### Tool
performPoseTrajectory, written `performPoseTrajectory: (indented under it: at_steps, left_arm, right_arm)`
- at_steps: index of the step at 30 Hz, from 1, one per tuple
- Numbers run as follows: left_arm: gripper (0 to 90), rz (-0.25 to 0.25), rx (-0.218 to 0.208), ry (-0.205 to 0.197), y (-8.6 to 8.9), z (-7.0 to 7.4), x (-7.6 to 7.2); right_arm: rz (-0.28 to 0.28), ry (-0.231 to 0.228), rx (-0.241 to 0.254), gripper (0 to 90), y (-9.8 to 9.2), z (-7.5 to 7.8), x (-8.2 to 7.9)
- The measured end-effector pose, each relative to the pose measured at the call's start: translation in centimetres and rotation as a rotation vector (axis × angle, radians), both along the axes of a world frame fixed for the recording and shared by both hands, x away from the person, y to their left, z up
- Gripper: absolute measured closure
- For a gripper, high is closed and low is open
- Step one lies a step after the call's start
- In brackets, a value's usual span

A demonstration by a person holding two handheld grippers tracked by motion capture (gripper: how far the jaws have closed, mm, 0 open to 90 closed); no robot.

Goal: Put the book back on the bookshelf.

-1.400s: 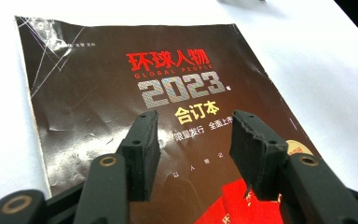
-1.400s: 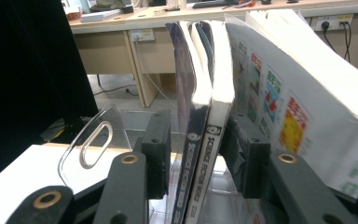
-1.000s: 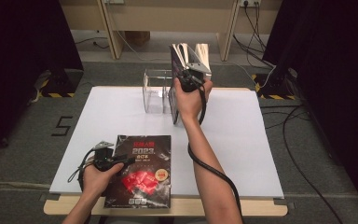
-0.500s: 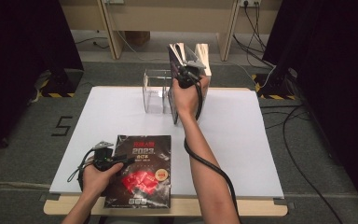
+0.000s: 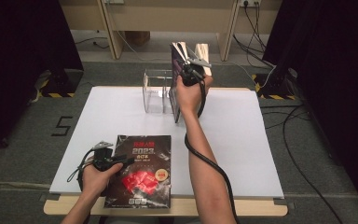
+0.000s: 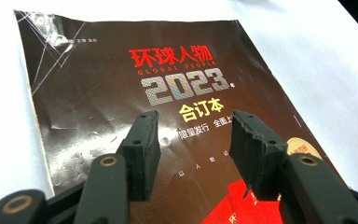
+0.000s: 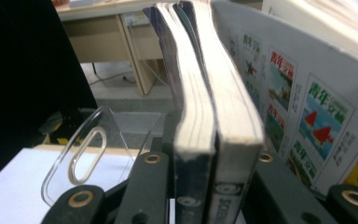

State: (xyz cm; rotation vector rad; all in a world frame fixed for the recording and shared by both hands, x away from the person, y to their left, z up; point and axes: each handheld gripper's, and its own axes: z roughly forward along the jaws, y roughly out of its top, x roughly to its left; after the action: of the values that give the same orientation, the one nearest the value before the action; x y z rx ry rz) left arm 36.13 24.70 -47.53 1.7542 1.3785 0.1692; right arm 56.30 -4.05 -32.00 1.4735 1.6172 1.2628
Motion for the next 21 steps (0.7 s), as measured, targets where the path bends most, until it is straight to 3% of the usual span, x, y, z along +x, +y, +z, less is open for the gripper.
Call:
performPoseTrajectory:
  at_steps: [11,17,21]
  left_arm:
    - [51.9,0.0,0.001,-0.002,0.2,0.0,0.0]
    - [52.1,-0.011,0.003,-0.004,0.1,0.0,0.0]
    - [52.1,-0.015,0.002,-0.004,0.1,-0.1,0.0]
  right_arm:
    - [-0.031,-0.09,-0.018,76.8,0.4,0.0,-0.3]
    - [-0.055,-0.126,-0.021,76.6,0.9,-1.7,-0.5]
    - [-0.065,-0.142,-0.038,76.2,1.1,-1.9,-0.7]
